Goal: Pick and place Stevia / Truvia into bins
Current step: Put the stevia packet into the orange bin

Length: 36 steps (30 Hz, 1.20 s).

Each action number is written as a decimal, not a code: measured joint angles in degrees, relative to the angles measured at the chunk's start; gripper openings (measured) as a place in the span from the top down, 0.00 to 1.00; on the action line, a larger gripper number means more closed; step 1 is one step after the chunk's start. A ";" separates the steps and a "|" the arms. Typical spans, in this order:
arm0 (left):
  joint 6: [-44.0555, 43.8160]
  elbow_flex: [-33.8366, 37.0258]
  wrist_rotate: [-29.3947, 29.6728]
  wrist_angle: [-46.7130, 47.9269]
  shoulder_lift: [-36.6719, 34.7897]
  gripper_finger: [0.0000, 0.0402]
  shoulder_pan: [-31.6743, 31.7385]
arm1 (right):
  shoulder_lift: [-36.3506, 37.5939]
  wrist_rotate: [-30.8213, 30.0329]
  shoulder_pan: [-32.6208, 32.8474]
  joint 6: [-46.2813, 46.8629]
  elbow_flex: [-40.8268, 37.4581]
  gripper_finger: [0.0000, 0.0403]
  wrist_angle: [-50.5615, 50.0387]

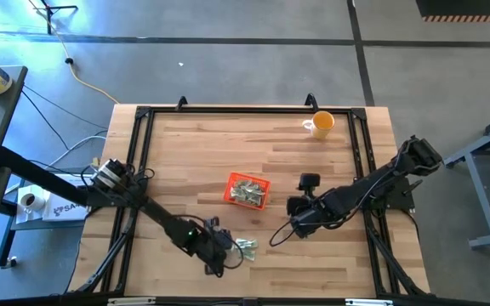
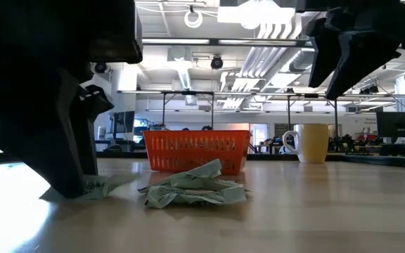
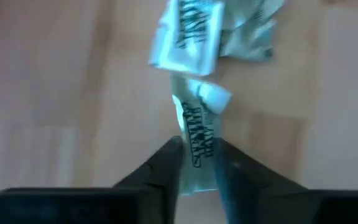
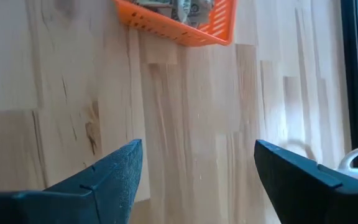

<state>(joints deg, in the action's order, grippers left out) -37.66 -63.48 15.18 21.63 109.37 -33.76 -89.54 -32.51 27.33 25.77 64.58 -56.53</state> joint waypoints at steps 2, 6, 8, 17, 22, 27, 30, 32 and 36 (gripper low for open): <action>1.48 0.03 0.76 2.78 -0.05 0.75 0.66 | 0.00 -0.40 0.00 1.98 0.00 0.26 0.14; 1.57 0.11 1.69 7.83 -0.52 0.92 2.81 | 0.00 -1.96 0.00 5.95 0.02 0.26 -0.35; 1.44 0.26 3.01 11.14 -1.74 0.94 4.01 | 0.03 -2.81 0.10 7.55 0.02 0.26 -0.36; 8.22 -2.19 11.80 19.69 -16.49 0.91 10.96 | 1.84 -3.11 -0.54 11.15 0.07 0.26 -2.97; 21.86 -2.30 8.33 12.14 -18.07 0.93 20.47 | 1.90 -2.73 -1.89 11.40 0.07 0.26 -1.99; 24.67 -2.10 -2.39 8.99 -14.07 0.79 28.73 | 1.79 -0.15 -2.24 7.93 0.07 0.26 2.55; 20.99 -2.33 -4.01 10.73 -13.86 0.63 30.18 | 1.38 2.74 -2.25 3.59 0.04 0.26 8.01; 17.29 -2.12 -5.79 14.37 -14.51 0.53 29.80 | 0.77 4.25 -2.56 0.54 0.04 0.26 13.22; 10.71 -2.30 -7.74 16.87 -19.23 0.40 23.94 | -2.85 9.78 -3.70 -7.26 0.07 0.26 26.78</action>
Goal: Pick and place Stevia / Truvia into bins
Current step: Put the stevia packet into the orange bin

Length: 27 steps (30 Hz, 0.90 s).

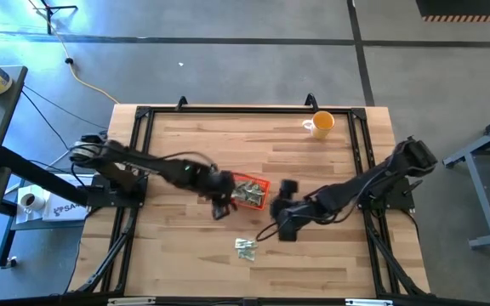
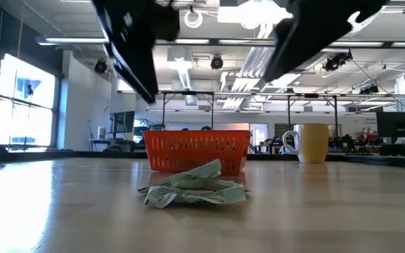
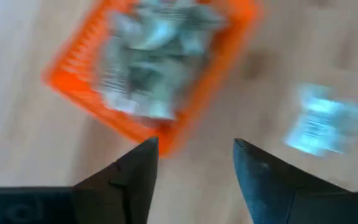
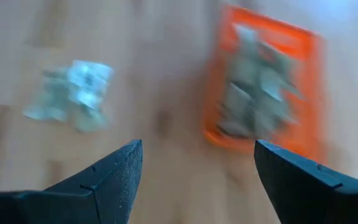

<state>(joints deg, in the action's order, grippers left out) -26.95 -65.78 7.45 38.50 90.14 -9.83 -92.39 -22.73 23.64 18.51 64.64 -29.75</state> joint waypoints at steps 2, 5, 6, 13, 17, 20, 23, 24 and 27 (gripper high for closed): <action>-4.35 -0.02 3.01 1.52 -2.18 0.38 -4.54 | -2.98 5.61 -0.91 -3.79 0.00 0.26 7.20; -13.21 -0.02 9.02 3.98 -4.78 0.38 -11.01 | -7.47 10.39 -1.71 -6.54 0.14 0.26 13.60; -16.43 -0.02 10.75 5.53 -5.49 0.39 -12.85 | -8.91 10.79 -1.96 -6.97 0.39 0.26 14.53; -31.05 -0.11 16.71 9.74 -5.11 0.48 -23.10 | -16.94 18.21 -1.63 -8.94 3.61 0.26 18.13; -33.44 0.11 19.07 12.02 -4.66 0.53 -25.24 | -21.46 20.07 -0.40 -8.35 7.72 0.26 18.84; -33.55 0.61 19.69 12.31 -4.78 0.56 -25.17 | -24.29 19.28 0.44 -8.16 11.12 0.26 18.46; -33.49 0.67 19.73 13.07 -4.76 0.59 -25.10 | -26.08 16.78 1.15 -7.05 13.80 0.27 17.51; -33.41 0.66 19.73 13.09 -4.78 0.59 -25.10 | -26.47 16.01 1.25 -6.37 14.39 0.28 16.45; -32.21 0.66 19.69 13.05 -4.75 0.61 -25.11 | -27.01 14.48 1.27 -3.92 15.02 0.34 13.17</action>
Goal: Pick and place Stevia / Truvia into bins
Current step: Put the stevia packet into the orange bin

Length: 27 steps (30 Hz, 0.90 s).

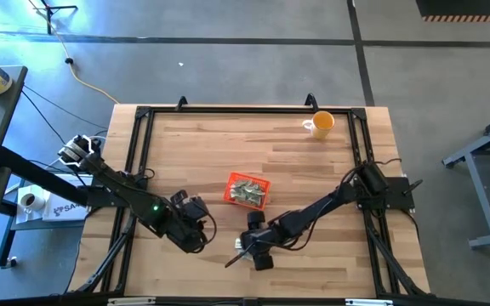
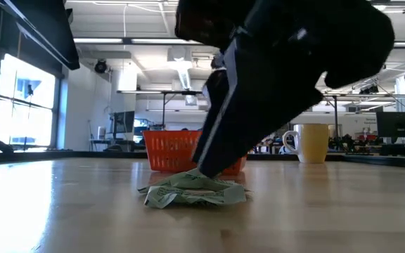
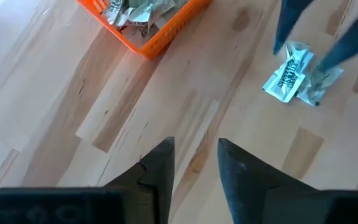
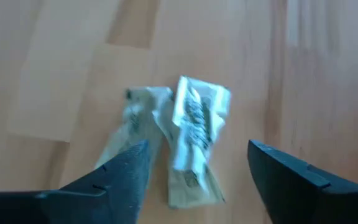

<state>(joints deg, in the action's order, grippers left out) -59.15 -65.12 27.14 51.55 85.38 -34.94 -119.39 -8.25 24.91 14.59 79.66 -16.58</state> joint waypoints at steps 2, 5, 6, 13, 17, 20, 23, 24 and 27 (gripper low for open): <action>0.66 0.00 -0.08 0.06 -0.02 0.62 0.00 | 0.00 -0.43 0.00 1.19 0.01 0.39 -1.50; 1.88 0.00 -0.69 0.01 -0.02 0.63 0.00 | 0.00 0.16 -0.02 1.60 0.02 0.48 -2.75; 1.99 0.00 -0.72 0.05 -0.02 0.63 0.00 | 0.00 0.37 -0.02 1.67 0.02 0.50 -2.59; 2.10 0.00 -0.81 0.18 -0.02 0.62 -0.47 | 0.02 0.97 -0.13 3.97 0.02 0.69 -2.42; 1.93 0.00 -0.83 0.55 -0.02 0.62 -0.48 | 0.02 1.04 -0.16 3.18 0.02 0.83 -2.47; 1.92 0.00 -0.83 0.96 -0.02 0.62 -0.46 | 0.02 1.18 -0.67 2.11 0.02 0.94 -2.47; 1.91 0.00 -0.83 0.96 -0.02 0.62 -0.48 | 0.02 1.41 -1.88 3.02 0.13 0.99 -2.69; 1.90 0.00 -0.83 0.96 -0.02 0.62 -0.48 | 0.02 1.06 -2.38 3.77 0.61 0.98 -3.39; 1.88 0.00 -0.83 1.08 -0.02 0.62 -0.48 | 1.03 -0.75 -3.83 3.65 2.63 0.99 -6.00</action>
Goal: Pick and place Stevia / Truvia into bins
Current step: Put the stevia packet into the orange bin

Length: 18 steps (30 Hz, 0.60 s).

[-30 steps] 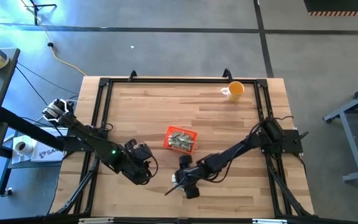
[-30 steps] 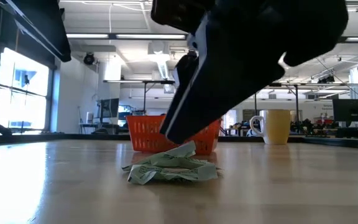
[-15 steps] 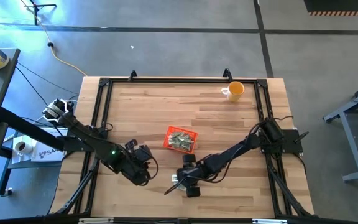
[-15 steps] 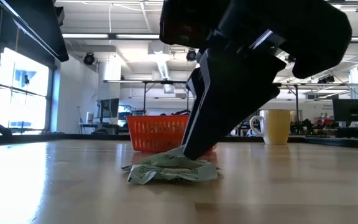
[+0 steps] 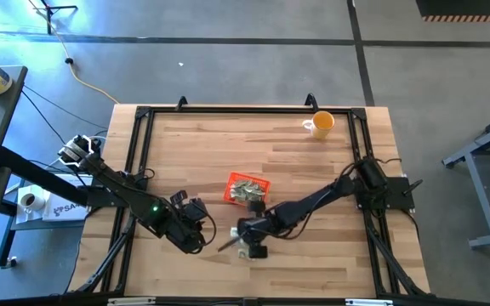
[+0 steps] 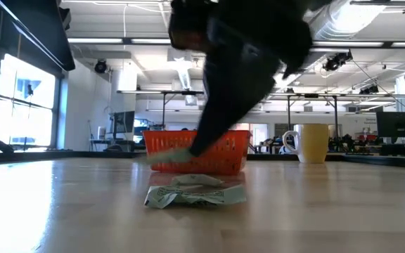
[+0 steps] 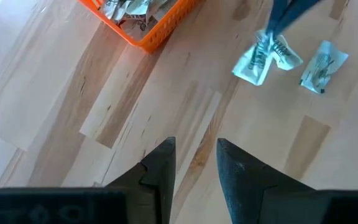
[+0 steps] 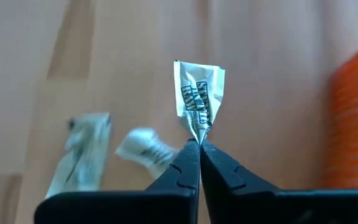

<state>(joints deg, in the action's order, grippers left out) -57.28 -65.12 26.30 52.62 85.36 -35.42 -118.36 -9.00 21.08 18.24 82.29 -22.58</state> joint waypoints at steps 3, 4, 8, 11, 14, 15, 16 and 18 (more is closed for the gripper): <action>-0.02 0.00 -0.30 0.06 0.00 0.62 0.00 | 2.52 -3.40 -1.29 -2.62 2.75 0.99 -3.21; -0.02 -0.02 -0.30 0.04 0.00 0.62 0.02 | 3.33 -4.68 -1.85 -3.18 3.75 0.99 -5.10; -0.26 -0.02 -0.26 0.08 0.00 0.62 0.02 | 6.08 -11.42 -5.63 -5.27 5.22 1.00 -16.17; -0.26 -0.02 0.10 0.01 0.00 0.62 0.13 | 6.73 -10.60 -10.69 -4.27 3.53 1.00 -22.62; -0.40 -0.02 0.80 -0.07 0.00 0.62 0.17 | 6.48 -2.14 -15.47 -4.70 1.54 0.98 -22.94; -0.46 0.06 0.86 -0.28 0.00 0.62 0.21 | 6.40 1.23 -16.45 -5.51 1.15 0.96 -22.19; -0.50 0.30 0.86 -0.88 0.00 0.62 0.65 | 6.30 4.17 -17.05 -6.17 1.17 0.94 -21.52; -0.66 1.57 -0.17 -2.77 0.00 0.62 1.73 | 6.21 6.52 -17.14 -6.58 2.22 0.86 -21.73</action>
<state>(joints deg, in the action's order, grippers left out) -57.94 -63.55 26.13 49.86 85.36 -33.69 -112.16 -2.48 3.94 11.66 84.51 -44.31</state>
